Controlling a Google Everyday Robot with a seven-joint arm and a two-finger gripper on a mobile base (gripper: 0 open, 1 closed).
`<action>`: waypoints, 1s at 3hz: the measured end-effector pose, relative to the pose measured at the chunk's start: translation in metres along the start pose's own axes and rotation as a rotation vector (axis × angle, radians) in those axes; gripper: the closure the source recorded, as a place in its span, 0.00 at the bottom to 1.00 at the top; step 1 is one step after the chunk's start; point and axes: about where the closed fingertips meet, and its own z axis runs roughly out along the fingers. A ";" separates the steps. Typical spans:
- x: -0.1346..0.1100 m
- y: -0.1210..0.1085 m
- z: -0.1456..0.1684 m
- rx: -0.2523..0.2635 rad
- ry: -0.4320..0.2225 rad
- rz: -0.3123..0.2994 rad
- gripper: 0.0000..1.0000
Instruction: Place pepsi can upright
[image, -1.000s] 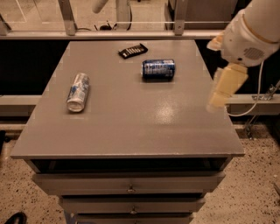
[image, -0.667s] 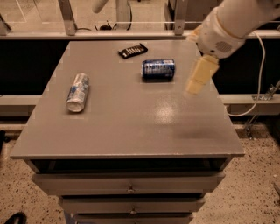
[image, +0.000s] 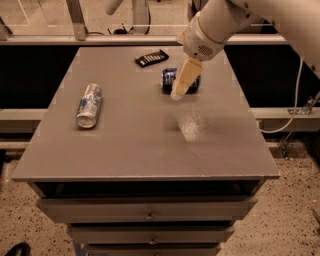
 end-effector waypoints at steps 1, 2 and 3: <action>-0.010 -0.017 0.036 -0.008 0.019 -0.026 0.00; -0.008 -0.033 0.063 -0.017 0.071 -0.047 0.00; 0.013 -0.047 0.078 -0.024 0.144 -0.049 0.00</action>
Offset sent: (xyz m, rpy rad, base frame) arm 0.0858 0.0328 -0.0528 -0.1593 0.0086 0.0180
